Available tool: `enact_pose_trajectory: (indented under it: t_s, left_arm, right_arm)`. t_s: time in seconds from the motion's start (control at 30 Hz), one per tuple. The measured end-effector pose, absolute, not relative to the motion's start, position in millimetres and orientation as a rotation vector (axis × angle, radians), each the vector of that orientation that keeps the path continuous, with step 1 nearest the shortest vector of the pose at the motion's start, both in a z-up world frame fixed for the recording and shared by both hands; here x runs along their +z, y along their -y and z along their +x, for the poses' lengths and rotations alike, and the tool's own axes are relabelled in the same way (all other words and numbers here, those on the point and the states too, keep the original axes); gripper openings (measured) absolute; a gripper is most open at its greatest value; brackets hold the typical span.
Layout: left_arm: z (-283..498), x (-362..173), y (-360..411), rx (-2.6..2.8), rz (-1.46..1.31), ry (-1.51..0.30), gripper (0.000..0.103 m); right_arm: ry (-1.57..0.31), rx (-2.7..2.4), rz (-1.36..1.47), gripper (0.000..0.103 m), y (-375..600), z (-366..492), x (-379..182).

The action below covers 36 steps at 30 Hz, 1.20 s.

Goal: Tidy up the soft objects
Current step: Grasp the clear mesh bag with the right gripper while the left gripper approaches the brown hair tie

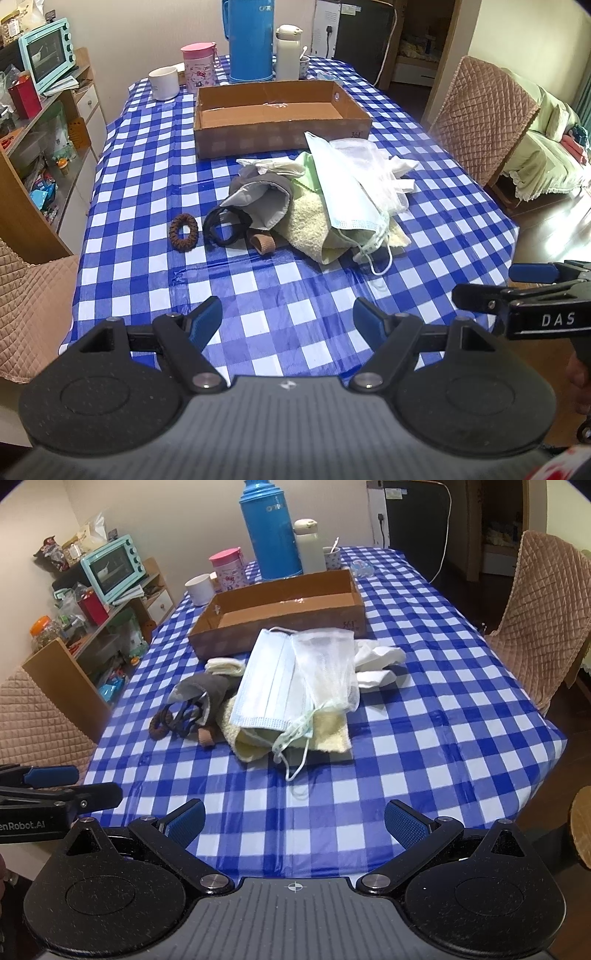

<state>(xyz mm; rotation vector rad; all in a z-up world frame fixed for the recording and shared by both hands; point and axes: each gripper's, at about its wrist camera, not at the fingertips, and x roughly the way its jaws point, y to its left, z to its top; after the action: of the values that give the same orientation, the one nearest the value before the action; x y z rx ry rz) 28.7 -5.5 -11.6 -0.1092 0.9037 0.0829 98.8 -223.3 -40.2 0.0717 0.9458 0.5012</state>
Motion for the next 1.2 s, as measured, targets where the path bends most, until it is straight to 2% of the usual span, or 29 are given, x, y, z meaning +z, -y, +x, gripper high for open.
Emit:
enact_pose_trajectory:
  t_s: [0.33,0.6,1.0,1.2]
  left_arm:
    - [50,-11,-7,0.197,-0.129,-0.903,0.076]
    - [75,-17,-15,0.280,-0.164,-0.906,0.076]
    - [110,-33,-8,0.394,-0.226,-0.931,0.074]
    - [124,-37,1,0.461,-0.225,-0.925,0.073]
  right_arm:
    - [-0.901,0.556,0.070,0.102,226,143,-47]
    - [-0.910,0.624,0.076,0.084,223,191,-63]
    - [-0.914,0.716,0.039,0.073,215,259,-89]
    - [-0.943,0.754,0.058,0.072,215,290,-105]
